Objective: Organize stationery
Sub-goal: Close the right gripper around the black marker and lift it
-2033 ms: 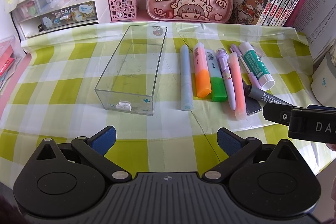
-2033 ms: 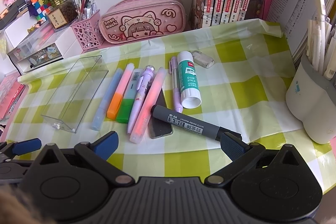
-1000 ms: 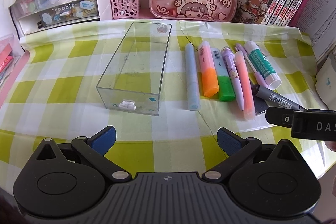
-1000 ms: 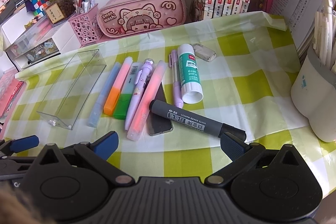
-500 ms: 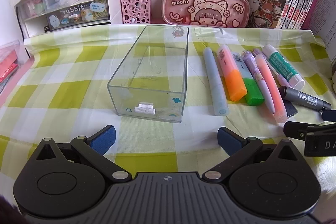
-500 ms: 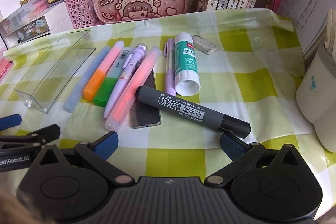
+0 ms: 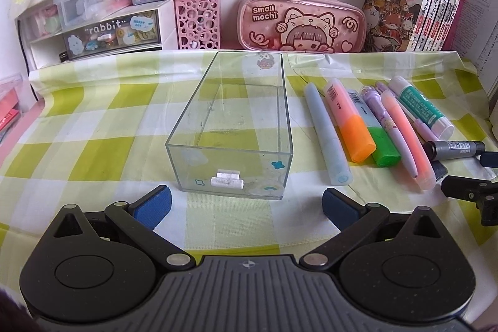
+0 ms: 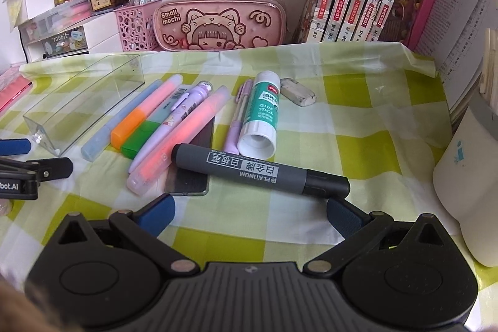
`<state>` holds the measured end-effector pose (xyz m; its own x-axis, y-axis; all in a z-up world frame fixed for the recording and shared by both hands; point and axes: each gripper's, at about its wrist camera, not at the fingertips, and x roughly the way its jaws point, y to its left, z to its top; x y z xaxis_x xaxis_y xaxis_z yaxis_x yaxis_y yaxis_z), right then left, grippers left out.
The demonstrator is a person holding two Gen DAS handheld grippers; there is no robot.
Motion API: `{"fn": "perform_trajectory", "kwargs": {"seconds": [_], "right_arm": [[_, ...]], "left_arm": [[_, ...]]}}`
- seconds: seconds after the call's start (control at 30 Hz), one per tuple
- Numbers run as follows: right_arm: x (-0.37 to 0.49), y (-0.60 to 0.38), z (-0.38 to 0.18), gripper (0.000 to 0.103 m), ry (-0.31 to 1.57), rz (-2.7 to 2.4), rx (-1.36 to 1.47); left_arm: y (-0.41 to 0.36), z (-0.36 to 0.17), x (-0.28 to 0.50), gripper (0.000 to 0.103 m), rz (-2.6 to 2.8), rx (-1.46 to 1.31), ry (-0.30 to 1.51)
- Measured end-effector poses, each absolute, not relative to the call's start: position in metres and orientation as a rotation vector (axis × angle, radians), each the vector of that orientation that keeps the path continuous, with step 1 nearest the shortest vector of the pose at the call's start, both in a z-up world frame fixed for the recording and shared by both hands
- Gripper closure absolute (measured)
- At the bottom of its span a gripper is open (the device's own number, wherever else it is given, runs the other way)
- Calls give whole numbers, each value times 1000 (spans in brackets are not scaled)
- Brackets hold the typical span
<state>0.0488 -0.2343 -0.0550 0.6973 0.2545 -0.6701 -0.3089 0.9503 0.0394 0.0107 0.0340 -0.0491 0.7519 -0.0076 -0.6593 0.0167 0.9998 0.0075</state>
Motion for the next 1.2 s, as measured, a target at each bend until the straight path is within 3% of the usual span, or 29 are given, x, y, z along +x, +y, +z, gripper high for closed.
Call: {"fn": "perform_trajectory", "kwargs": {"seconds": [0.43,0.87,1.2], "right_arm": [[63,-249,-46,0,716,321,-201],[104,-267,-31,0,770,311,137],[123,-275,-42,19,787,292,289]], "left_arm": [[42,-50,19,6,-111,46,701],[40,-52,24,11,-165,44,669],[42,-51,23,13,-172,28,658]]}}
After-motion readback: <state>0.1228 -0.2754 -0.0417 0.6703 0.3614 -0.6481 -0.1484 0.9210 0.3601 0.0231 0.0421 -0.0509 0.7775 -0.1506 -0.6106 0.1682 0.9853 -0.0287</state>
